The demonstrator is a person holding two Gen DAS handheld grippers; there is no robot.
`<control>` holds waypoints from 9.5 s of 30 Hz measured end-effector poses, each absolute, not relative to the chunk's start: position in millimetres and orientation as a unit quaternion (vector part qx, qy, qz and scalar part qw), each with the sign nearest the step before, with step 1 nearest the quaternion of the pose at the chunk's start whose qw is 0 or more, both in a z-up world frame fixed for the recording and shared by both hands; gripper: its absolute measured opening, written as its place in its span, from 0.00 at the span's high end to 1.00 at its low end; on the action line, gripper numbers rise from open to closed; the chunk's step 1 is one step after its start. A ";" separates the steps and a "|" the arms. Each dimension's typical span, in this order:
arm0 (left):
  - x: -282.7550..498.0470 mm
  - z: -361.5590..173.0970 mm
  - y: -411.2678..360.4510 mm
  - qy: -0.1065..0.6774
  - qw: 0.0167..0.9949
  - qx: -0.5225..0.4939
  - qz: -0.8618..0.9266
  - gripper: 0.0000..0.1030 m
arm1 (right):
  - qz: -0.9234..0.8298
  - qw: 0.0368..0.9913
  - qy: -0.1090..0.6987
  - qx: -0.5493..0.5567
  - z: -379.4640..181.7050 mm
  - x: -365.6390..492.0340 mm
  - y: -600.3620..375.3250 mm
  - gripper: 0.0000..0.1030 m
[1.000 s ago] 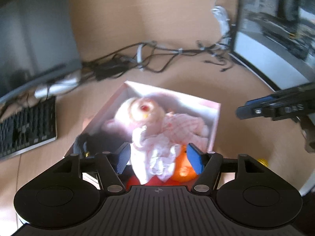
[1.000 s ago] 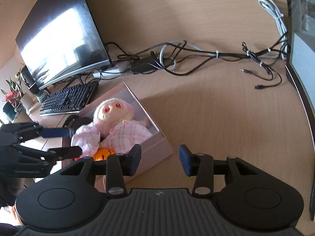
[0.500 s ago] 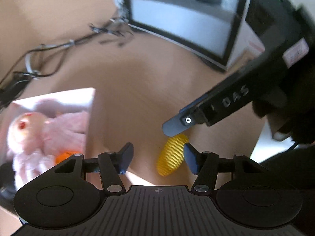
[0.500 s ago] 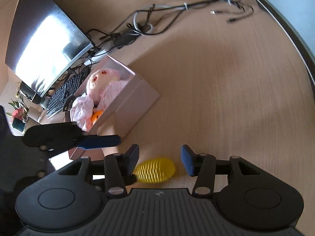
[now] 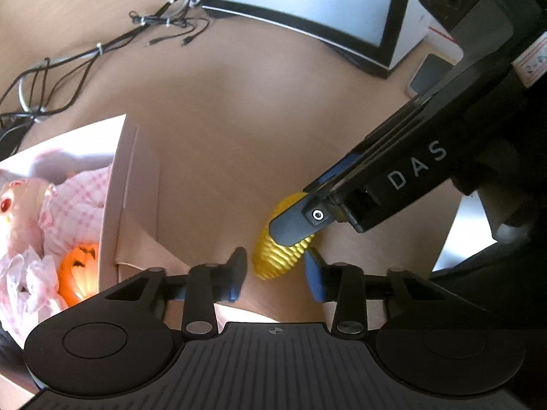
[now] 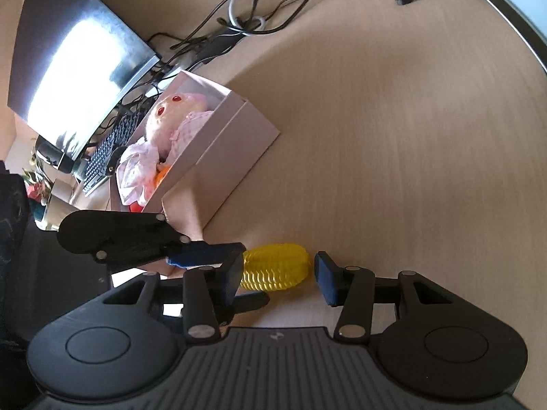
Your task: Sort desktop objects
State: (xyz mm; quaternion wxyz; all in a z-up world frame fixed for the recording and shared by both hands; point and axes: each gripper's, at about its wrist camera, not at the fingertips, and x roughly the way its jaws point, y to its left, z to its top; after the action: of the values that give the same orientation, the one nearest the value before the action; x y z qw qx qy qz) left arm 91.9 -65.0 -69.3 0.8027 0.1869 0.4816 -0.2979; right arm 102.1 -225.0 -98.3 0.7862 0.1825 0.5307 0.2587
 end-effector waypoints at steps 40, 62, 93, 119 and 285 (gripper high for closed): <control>50.9 -8.3 66.3 0.408 0.911 0.020 -0.060 0.58 | 0.407 0.809 0.424 0.000 -15.5 176.8 -98.3 0.68; 34.2 -1.5 101.3 0.397 0.916 -0.050 -0.009 0.43 | 0.435 0.731 0.525 0.016 -44.8 179.7 -82.1 0.53; 48.3 -25.1 46.8 0.437 0.890 -0.019 -0.132 0.39 | 0.412 0.782 0.467 -0.004 -21.4 185.4 -110.3 0.63; 62.7 -14.0 77.3 0.418 0.907 -0.033 -0.039 0.37 | 0.447 0.775 0.445 -0.039 -43.9 176.7 -30.5 0.58; 97.3 4.3 89.9 0.461 0.887 0.012 -0.020 0.24 | 0.300 0.845 0.418 0.147 -51.4 131.9 -184.4 0.48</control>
State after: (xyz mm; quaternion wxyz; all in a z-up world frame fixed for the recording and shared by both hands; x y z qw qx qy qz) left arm 97.3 89.9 4.3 0.8870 0.0118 0.4611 -0.0205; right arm 131.9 -184.4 -51.4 0.8449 0.1471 0.4178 0.3000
